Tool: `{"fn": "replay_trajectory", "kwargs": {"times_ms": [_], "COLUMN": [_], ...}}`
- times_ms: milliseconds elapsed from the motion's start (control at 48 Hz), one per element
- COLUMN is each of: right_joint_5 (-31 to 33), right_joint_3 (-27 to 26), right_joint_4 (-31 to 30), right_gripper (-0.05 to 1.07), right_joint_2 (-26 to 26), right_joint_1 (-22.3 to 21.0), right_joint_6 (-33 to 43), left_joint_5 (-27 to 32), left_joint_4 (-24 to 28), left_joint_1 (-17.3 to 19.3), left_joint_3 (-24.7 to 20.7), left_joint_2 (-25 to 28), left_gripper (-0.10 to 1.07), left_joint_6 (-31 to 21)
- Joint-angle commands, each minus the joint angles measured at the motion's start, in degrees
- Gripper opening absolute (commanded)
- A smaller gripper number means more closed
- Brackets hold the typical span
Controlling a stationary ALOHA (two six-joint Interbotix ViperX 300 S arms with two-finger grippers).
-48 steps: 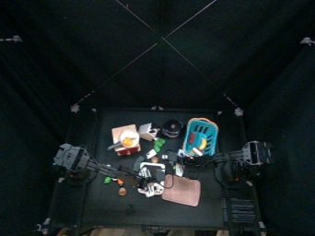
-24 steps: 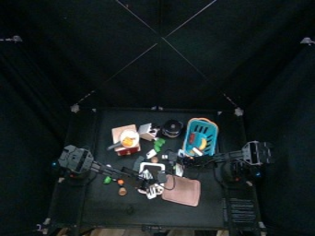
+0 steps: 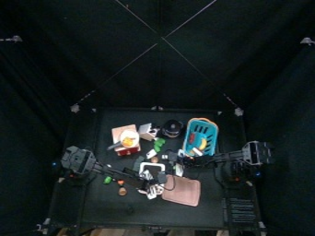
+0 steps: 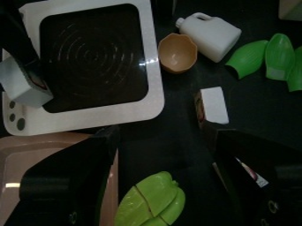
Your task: Grab sushi piece from stove
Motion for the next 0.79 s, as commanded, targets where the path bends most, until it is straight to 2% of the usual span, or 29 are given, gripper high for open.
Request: {"fn": "replay_trajectory", "kwargs": {"times_ms": [0,188,396,771], "right_joint_5": [-0.26,-0.18,-0.18,-0.18], "right_joint_3": [-0.7,-0.53,-0.53,-0.53], "right_joint_4": [0.18,0.0,-0.09,-0.18], "right_gripper": [1.03,1.03,1.03,1.03], "right_joint_2": [-2.11,-2.02,-2.11,-1.93], "right_joint_1": [0.0,0.0,0.0,0.0], "right_joint_6": [0.0,-0.09,-0.09,-0.09], "left_joint_5": [-0.26,-0.26,0.26,-0.62], "left_joint_4": [0.62,1.32,1.49,2.02], "left_joint_1": [0.26,0.44,0.53,0.53], "left_joint_3": [-1.58,-1.58,-1.41,2.11], "left_joint_2": [-1.23,-1.41,-3.52,-7.65], "left_gripper": [0.59,0.48,0.47,0.47], "left_joint_6": [0.09,0.09,0.09,-0.09]}}
